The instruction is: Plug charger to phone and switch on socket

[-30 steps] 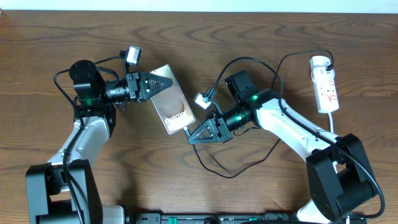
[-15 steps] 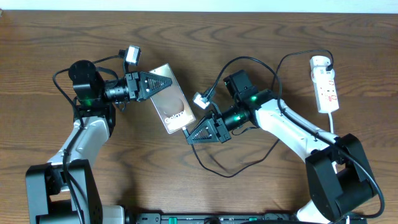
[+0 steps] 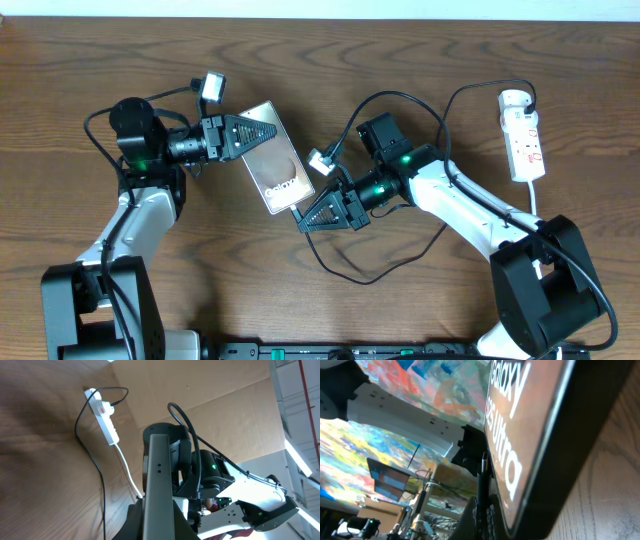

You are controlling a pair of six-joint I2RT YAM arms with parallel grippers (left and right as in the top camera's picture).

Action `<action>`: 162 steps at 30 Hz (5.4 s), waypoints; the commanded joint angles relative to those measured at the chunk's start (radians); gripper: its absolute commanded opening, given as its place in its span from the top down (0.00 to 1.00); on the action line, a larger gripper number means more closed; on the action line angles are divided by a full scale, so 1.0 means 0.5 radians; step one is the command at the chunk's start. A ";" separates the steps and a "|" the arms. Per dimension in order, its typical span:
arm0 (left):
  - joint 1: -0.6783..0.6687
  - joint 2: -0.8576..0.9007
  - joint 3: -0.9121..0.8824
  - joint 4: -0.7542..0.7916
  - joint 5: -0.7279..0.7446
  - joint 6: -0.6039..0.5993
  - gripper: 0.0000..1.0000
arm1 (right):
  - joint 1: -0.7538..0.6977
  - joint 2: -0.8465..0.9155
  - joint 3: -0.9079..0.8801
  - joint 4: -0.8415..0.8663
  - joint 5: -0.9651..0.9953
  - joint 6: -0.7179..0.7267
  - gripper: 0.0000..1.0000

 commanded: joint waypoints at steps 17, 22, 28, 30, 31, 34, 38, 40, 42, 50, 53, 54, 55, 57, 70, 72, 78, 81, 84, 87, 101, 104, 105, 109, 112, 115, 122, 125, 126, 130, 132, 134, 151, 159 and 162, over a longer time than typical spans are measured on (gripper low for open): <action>0.004 -0.011 0.010 0.159 0.051 -0.180 0.93 | 0.069 0.083 -0.037 0.111 -0.225 -0.113 0.99; 0.004 -0.011 0.010 0.159 0.051 -0.180 0.93 | 0.060 0.083 -0.037 0.111 -0.218 -0.113 0.99; 0.004 -0.011 0.010 0.159 0.052 -0.179 0.93 | 0.011 0.083 -0.037 0.107 -0.220 -0.112 0.99; 0.004 -0.011 0.009 0.160 0.051 -0.171 0.93 | 0.009 0.083 -0.037 0.108 -0.220 -0.112 0.99; 0.004 -0.011 0.009 0.160 0.051 -0.171 0.93 | 0.009 0.083 -0.037 0.108 -0.220 -0.112 0.99; 0.010 -0.011 0.010 0.159 0.052 -0.172 0.93 | 0.008 0.083 -0.037 0.109 -0.217 -0.113 0.99; 0.013 -0.011 0.010 0.159 0.052 -0.172 0.93 | 0.008 0.083 -0.037 0.110 -0.208 -0.114 0.99; 0.013 -0.011 0.010 0.160 0.052 -0.172 0.92 | 0.005 0.083 -0.037 0.111 -0.195 -0.114 0.99; 0.013 -0.011 0.009 0.169 0.051 -0.172 0.93 | 0.001 0.083 -0.037 0.111 -0.195 -0.114 0.99; 0.013 -0.011 0.010 0.192 0.051 -0.173 0.93 | -0.037 0.083 -0.037 0.111 -0.194 -0.114 0.99; 0.013 -0.011 0.010 0.196 0.052 -0.173 0.93 | -0.056 0.083 -0.037 0.110 -0.194 -0.114 0.99; 0.013 -0.011 0.009 0.196 0.051 -0.173 0.93 | -0.057 0.083 -0.037 0.110 -0.195 -0.114 0.99; 0.013 -0.011 0.009 0.196 0.051 -0.173 0.93 | -0.058 0.083 -0.037 0.110 -0.194 -0.114 0.99; 0.013 -0.011 0.009 0.197 0.051 -0.173 0.93 | -0.058 0.083 -0.037 0.110 -0.194 -0.123 0.99; -0.008 -0.011 0.009 0.197 0.050 -0.153 0.92 | -0.024 0.083 -0.037 0.141 -0.198 -0.127 0.99; -0.028 -0.011 0.009 0.197 0.050 -0.143 0.93 | -0.009 0.083 -0.037 0.149 -0.211 -0.127 0.99; -0.050 -0.011 0.009 0.196 0.050 -0.134 0.92 | -0.003 0.083 -0.037 0.149 -0.210 -0.127 0.99; -0.049 -0.011 0.009 0.197 0.050 -0.134 0.93 | -0.004 0.083 -0.037 0.149 -0.210 -0.127 0.99; -0.049 -0.011 0.009 0.197 0.051 -0.134 0.93 | -0.004 0.083 -0.037 0.153 -0.210 -0.127 0.99; -0.050 -0.011 0.009 0.197 0.051 -0.110 0.92 | -0.006 0.083 -0.037 0.172 -0.211 -0.107 0.99; -0.050 -0.011 0.009 0.196 0.051 0.017 0.92 | -0.058 0.083 -0.037 0.404 -0.220 0.144 0.99; -0.050 -0.011 0.009 0.197 0.051 0.019 0.93 | -0.084 0.083 -0.037 0.407 -0.220 0.155 0.99; -0.050 -0.011 0.009 0.196 0.051 0.024 0.92 | -0.092 0.083 -0.037 0.410 -0.220 0.159 0.99; -0.050 -0.011 0.009 0.196 0.051 0.025 0.93 | -0.111 0.083 -0.037 0.410 -0.220 0.159 0.99; -0.051 -0.011 0.009 0.196 0.051 0.025 0.92 | -0.113 0.083 -0.037 0.458 -0.220 0.208 0.99; -0.059 -0.011 0.009 0.196 0.051 0.025 0.92 | -0.111 0.083 -0.037 0.584 -0.220 0.320 0.99; -0.064 -0.011 0.009 0.196 0.051 0.025 0.93 | -0.111 0.083 -0.037 0.716 -0.220 0.436 0.99; -0.064 -0.011 0.009 0.196 0.051 0.025 0.92 | -0.111 0.083 -0.037 0.716 -0.220 0.436 0.99; -0.064 -0.011 0.009 0.196 0.051 0.025 0.92 | -0.111 0.083 -0.037 0.716 -0.220 0.436 0.99; -0.064 -0.011 0.009 0.196 0.051 0.025 0.92 | -0.111 0.083 -0.037 0.716 -0.220 0.435 0.96; -0.064 -0.011 0.009 0.196 0.051 0.026 0.93 | -0.111 0.083 -0.037 0.716 -0.220 0.434 0.85; -0.062 -0.011 0.009 0.196 0.051 0.033 0.93 | -0.111 0.083 -0.037 0.716 -0.220 0.434 0.67; 0.146 -0.011 0.009 0.192 0.051 0.016 0.93 | -0.117 0.083 -0.037 0.716 -0.217 0.434 0.01; 0.575 -0.011 0.008 -0.028 0.051 -0.066 0.93 | -0.128 0.083 -0.037 0.714 0.072 0.584 0.01; 0.657 -0.011 -0.007 -0.071 0.051 -0.066 0.93 | -0.137 0.083 -0.037 0.705 0.317 0.727 0.01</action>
